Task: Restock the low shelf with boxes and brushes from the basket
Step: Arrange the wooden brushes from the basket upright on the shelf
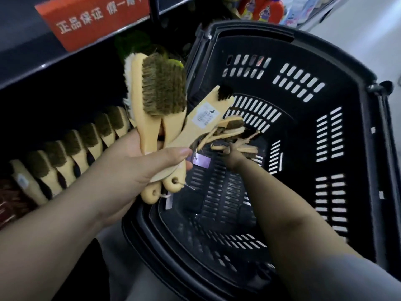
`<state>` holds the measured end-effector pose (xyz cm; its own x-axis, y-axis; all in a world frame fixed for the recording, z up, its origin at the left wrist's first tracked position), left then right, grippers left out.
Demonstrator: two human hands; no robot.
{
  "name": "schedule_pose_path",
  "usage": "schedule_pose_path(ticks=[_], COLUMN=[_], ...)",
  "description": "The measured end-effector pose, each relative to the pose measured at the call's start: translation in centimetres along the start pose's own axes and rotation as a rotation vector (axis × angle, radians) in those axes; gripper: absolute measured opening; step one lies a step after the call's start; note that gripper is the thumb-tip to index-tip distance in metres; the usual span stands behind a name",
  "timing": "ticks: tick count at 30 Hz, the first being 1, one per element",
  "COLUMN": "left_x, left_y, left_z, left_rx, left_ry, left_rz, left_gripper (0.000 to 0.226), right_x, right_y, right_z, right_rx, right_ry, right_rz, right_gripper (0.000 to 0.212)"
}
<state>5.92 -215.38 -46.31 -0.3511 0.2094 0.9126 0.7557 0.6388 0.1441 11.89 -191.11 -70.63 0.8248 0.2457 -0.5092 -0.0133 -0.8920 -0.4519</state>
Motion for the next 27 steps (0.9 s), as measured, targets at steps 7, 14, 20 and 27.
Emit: schedule_pose_path(ticks=[7, 14, 20, 27], left_x=[0.1, 0.1, -0.4, -1.4], left_y=[0.1, 0.2, -0.1, -0.3], left_z=[0.1, -0.1, -1.2, -4.8], left_rx=[0.007, -0.010, 0.072, 0.137], left_ry=[0.013, 0.045, 0.043, 0.047], left_rz=[0.011, 0.017, -0.083, -0.223], left_gripper=[0.034, 0.019, 0.030, 0.015], right_x=[1.8, 0.4, -4.2, -10.1], right_y=[0.1, -2.4, -1.9, 2.2], right_z=[1.1, -4.3, -15.9, -27.9], right_rx=[0.300, 0.344, 0.009, -0.298], right_ry=[0.162, 0.102, 0.126, -0.124], right_rz=[0.211, 0.787, 1.220, 1.217], right_gripper=[0.027, 0.015, 0.022, 0.013])
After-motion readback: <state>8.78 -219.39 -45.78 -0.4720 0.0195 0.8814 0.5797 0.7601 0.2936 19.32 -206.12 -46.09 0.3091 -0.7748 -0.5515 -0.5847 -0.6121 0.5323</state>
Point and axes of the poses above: each hand's wrist, its own z-axis towards the middle knuckle, its own y-axis out of the palm, x = y × z, the point moved 4 cm from there along z, towards the middle knuckle, and after that the axes turned 5 degrees about -x, right-handed, at the moved point
